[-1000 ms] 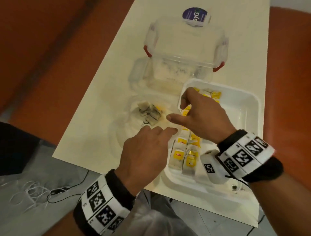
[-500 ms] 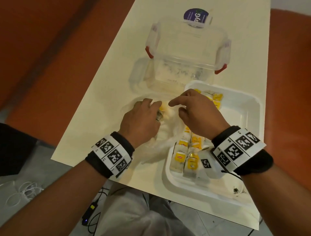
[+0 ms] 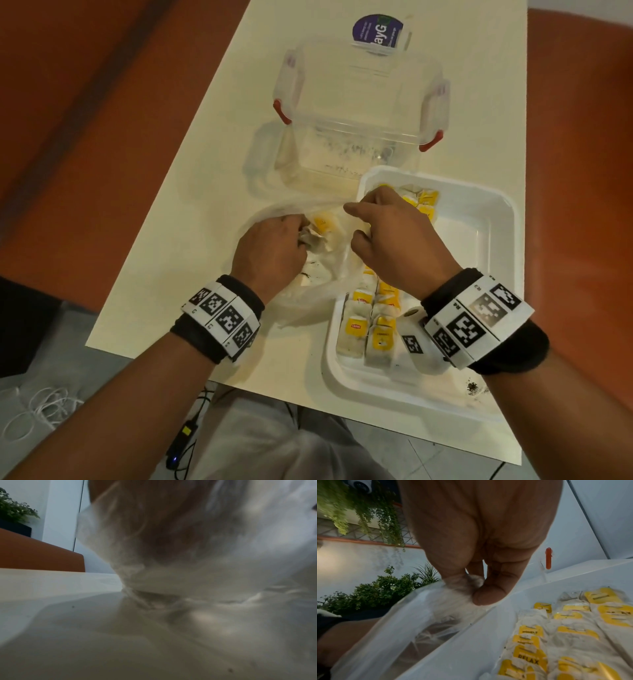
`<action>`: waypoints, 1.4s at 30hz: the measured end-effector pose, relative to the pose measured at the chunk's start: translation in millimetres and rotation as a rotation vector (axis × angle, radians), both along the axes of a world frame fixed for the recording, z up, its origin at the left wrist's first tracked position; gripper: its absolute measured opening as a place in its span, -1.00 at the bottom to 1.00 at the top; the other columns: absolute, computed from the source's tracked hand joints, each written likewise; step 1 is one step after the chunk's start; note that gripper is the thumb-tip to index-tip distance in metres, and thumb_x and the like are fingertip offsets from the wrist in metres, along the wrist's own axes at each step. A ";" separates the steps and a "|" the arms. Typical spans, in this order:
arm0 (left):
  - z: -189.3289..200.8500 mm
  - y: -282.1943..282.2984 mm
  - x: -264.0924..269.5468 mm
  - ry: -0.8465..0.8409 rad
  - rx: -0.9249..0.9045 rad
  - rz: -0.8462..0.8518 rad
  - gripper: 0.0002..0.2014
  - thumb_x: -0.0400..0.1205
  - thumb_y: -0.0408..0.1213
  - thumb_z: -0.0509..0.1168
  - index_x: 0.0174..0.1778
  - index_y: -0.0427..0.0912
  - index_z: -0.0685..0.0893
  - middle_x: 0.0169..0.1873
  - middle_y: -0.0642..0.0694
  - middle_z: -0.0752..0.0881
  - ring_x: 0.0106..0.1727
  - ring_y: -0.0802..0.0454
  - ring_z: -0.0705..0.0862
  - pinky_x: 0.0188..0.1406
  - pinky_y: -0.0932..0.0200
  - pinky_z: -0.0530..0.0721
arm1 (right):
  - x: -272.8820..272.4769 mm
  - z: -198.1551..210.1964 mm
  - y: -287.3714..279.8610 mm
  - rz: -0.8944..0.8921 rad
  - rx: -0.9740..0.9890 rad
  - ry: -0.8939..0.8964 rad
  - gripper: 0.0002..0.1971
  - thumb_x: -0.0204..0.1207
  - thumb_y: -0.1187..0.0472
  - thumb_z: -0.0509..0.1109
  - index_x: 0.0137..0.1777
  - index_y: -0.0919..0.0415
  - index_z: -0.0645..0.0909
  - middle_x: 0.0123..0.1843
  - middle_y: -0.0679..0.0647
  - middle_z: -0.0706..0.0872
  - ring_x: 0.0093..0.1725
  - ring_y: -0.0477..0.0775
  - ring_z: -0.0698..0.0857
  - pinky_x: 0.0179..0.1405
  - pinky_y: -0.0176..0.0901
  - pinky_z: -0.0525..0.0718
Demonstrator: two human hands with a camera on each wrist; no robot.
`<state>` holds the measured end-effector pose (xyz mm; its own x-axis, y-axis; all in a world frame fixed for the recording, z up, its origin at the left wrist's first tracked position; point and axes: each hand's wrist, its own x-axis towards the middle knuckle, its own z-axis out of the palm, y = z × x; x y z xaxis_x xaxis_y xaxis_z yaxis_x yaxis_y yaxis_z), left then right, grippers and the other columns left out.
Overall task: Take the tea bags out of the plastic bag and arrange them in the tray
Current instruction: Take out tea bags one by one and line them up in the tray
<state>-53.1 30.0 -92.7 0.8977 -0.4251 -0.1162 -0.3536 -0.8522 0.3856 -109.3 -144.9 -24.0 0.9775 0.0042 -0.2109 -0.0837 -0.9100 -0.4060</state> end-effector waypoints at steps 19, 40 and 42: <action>51.6 35.0 -25.5 -0.092 0.022 -0.110 -0.62 0.66 -0.30 0.32 0.38 0.10 0.66 0.01 -0.02 0.85 -0.07 -0.16 0.78 -0.20 0.02 0.63 | -23.2 3.0 0.0 -0.023 0.048 0.028 -0.52 0.63 0.20 0.30 0.56 0.08 0.52 0.30 0.04 0.56 -0.06 -0.01 0.58 -0.06 -0.08 0.56; 74.7 48.9 -21.6 1.043 -1.120 0.458 -0.85 0.62 -0.48 0.24 -0.07 -0.17 0.68 -0.23 -0.16 0.73 -0.30 0.03 0.71 -0.31 0.13 0.83 | -32.1 10.9 6.0 -0.033 0.009 0.012 -0.57 0.64 0.08 0.32 0.51 -0.02 0.55 0.33 -0.02 0.55 -0.16 0.05 0.68 -0.15 -0.05 0.65; 71.7 44.6 -25.7 1.144 -1.237 0.517 -0.85 0.50 -0.44 0.27 -0.08 -0.18 0.69 -0.26 -0.19 0.72 -0.35 0.04 0.71 -0.32 0.12 0.83 | -33.9 11.7 7.1 -0.055 -0.020 0.000 -0.62 0.64 -0.03 0.32 0.45 -0.09 0.58 0.36 -0.08 0.51 -0.16 0.09 0.72 -0.21 -0.01 0.70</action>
<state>-78.8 74.6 -21.0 0.6632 -0.4668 -0.5851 0.7185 0.1783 0.6723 -143.2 -137.8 -12.3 0.9762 -0.0532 -0.2103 -0.1334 -0.9119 -0.3882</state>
